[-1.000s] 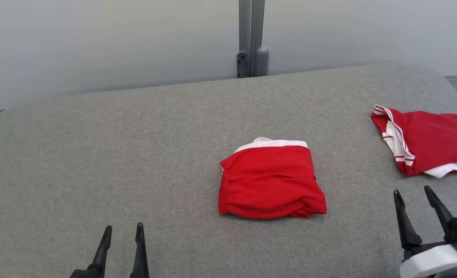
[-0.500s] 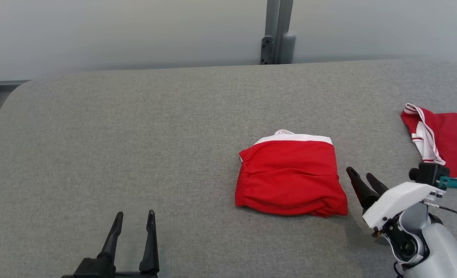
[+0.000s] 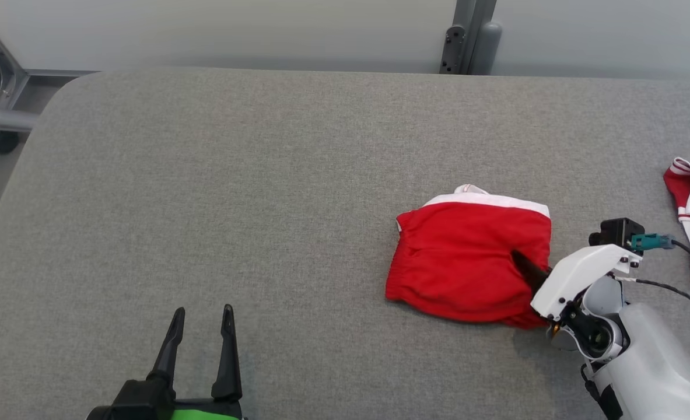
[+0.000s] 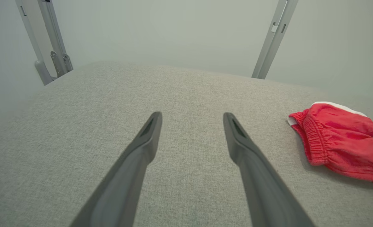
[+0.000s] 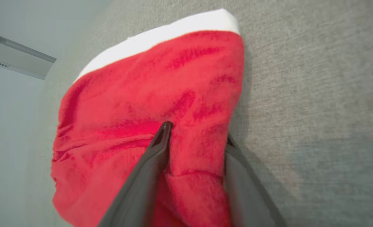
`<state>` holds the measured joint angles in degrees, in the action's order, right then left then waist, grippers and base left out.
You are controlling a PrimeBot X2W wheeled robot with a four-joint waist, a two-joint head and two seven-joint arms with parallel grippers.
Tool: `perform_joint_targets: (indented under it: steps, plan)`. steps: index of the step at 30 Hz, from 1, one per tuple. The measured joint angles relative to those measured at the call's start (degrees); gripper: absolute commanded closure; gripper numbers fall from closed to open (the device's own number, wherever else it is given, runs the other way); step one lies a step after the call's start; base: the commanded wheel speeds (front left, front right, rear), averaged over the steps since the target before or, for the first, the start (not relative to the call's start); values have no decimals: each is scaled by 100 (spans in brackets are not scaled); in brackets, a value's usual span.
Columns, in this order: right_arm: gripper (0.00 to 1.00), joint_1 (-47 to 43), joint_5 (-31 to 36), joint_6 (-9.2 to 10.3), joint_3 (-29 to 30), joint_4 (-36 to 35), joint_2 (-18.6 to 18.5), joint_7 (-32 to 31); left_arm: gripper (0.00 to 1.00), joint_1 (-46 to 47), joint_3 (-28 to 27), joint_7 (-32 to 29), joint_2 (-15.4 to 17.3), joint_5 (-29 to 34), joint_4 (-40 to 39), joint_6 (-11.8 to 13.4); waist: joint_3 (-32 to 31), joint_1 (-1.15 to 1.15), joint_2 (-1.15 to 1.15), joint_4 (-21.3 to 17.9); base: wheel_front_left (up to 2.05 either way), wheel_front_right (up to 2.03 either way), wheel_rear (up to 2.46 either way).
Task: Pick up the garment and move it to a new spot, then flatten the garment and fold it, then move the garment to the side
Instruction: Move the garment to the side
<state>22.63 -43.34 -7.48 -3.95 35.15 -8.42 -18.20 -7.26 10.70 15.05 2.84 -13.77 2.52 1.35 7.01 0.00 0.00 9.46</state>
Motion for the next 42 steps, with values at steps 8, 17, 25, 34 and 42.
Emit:
perform_joint_targets:
  steps: [8,17,25,34,42]
  plan:
    - [100,112,-253,0,-365,-1053,-1195,-291,0,37,-57,0,1,-4,-57,31,128,0,0,-499,0,0,0]
    - [100,957,-8,0,-242,-1378,-2364,-1005,0,596,112,1,-1,143,29,-131,430,0,0,-1171,0,0,0]
    - [100,1410,330,-1,-536,-890,-2983,-1133,0,795,211,0,-2,241,141,-189,904,0,0,-1310,0,0,0]
    - [0,1399,1054,-4,-1217,-80,-3744,-267,0,789,76,0,-2,363,183,-264,1121,0,0,-1214,0,0,0]
    - [0,1481,1973,-7,-937,765,-3546,1428,0,779,53,0,-2,375,197,-283,1007,0,0,-1298,0,0,0]
